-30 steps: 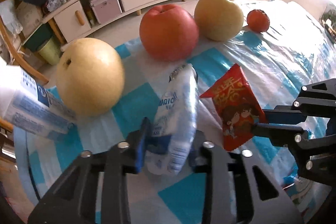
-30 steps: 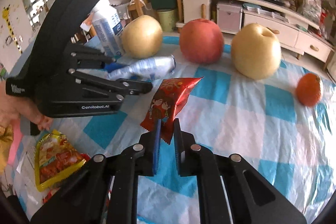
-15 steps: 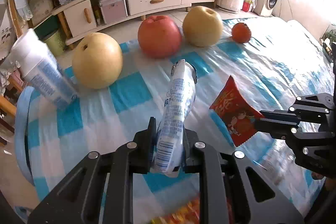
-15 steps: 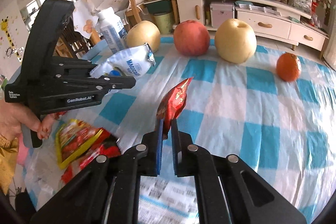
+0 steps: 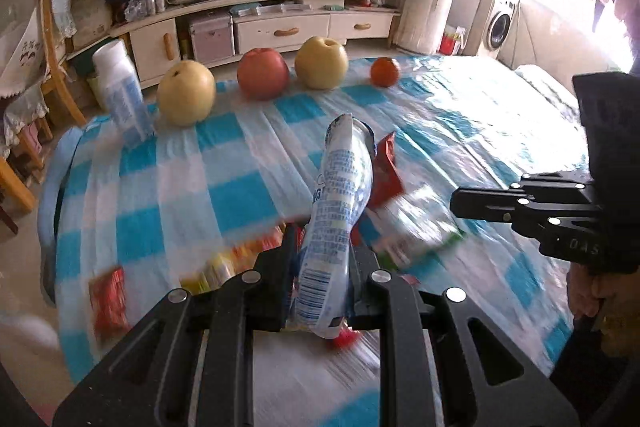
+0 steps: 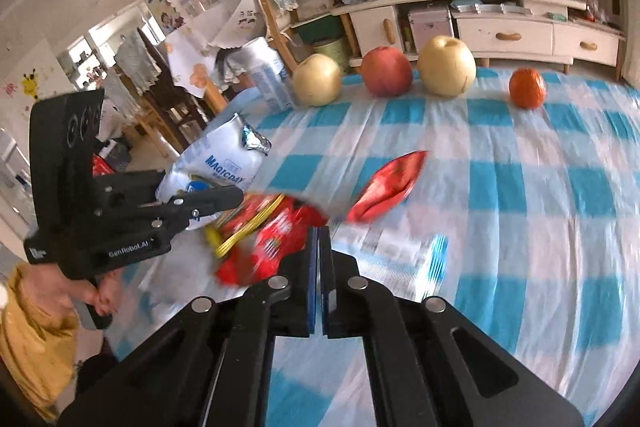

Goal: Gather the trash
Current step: 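Carry the white bag with the left gripper to the bucket while the right carries the red packet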

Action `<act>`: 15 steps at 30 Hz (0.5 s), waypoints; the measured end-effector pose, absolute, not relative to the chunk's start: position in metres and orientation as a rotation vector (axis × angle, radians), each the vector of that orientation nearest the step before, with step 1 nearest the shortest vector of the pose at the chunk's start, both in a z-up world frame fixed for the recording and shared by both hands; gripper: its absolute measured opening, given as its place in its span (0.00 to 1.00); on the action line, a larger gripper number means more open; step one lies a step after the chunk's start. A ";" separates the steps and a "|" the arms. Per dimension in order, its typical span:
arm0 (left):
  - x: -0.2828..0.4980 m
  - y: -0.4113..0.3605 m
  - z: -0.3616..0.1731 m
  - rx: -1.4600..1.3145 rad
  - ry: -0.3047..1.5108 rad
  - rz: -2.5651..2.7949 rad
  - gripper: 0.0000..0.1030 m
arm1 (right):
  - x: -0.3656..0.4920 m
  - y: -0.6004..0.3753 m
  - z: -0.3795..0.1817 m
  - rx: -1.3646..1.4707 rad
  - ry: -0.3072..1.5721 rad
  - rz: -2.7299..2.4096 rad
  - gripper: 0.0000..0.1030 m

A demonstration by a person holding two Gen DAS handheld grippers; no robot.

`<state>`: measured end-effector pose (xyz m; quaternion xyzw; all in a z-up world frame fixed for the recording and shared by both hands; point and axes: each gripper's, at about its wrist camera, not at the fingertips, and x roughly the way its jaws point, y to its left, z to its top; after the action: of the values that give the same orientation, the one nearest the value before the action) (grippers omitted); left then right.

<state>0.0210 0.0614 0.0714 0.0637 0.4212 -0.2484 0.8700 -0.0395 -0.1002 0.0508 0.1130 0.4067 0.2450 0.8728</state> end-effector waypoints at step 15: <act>-0.079 0.096 0.062 -0.096 0.850 -0.422 0.21 | 0.012 -0.142 0.018 0.353 0.846 0.354 0.64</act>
<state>-0.0795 0.0962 0.0620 -0.0460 0.4089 -0.2030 0.8885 0.0118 -0.1417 0.0176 0.1693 0.4060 0.1698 0.8818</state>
